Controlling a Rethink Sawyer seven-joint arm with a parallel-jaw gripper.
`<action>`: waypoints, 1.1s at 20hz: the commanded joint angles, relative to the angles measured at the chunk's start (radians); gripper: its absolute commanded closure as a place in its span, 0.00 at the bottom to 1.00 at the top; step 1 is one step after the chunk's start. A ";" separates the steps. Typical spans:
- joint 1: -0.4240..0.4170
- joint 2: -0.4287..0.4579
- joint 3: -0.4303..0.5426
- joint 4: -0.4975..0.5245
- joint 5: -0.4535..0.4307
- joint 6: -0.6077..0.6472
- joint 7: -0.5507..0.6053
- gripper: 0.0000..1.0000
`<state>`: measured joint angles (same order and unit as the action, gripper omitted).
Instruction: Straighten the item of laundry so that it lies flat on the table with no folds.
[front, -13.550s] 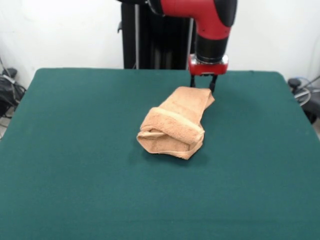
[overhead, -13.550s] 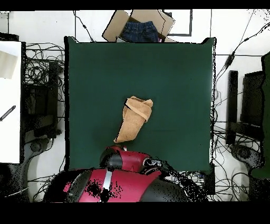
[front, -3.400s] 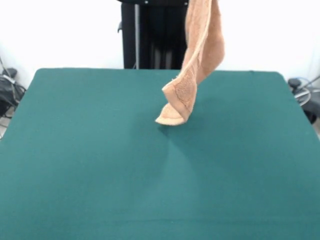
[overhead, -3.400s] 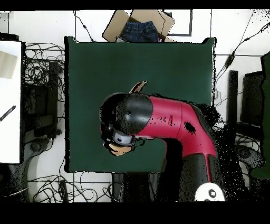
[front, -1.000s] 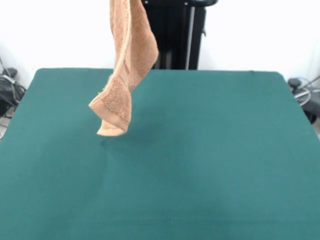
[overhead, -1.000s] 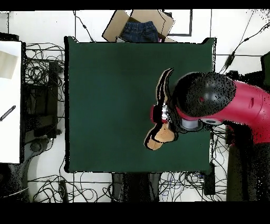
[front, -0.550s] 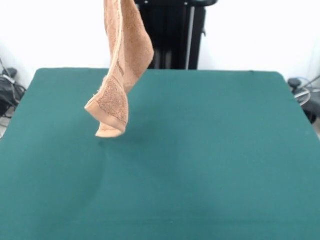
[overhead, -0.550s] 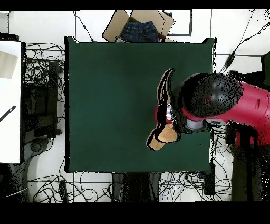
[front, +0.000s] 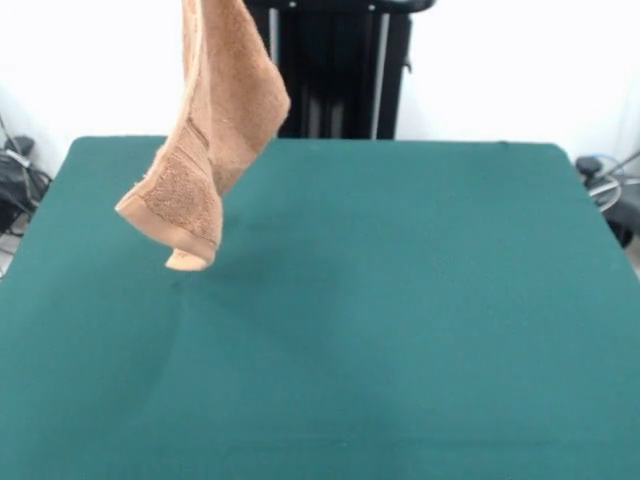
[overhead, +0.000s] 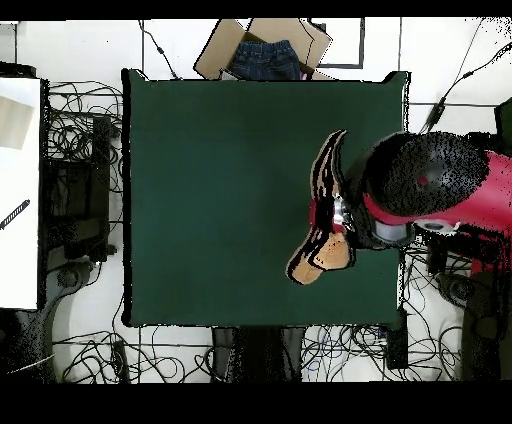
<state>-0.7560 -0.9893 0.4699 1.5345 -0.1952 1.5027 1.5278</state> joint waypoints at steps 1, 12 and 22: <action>-0.014 0.013 0.105 -0.047 -0.065 0.138 -0.275 1.00; -0.048 0.030 0.146 -0.063 -0.085 0.155 -0.284 1.00; -0.078 0.063 0.176 -0.072 -0.105 0.144 -0.295 1.00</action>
<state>-0.8224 -0.9683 0.5590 1.4583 -0.2353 1.5843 1.5086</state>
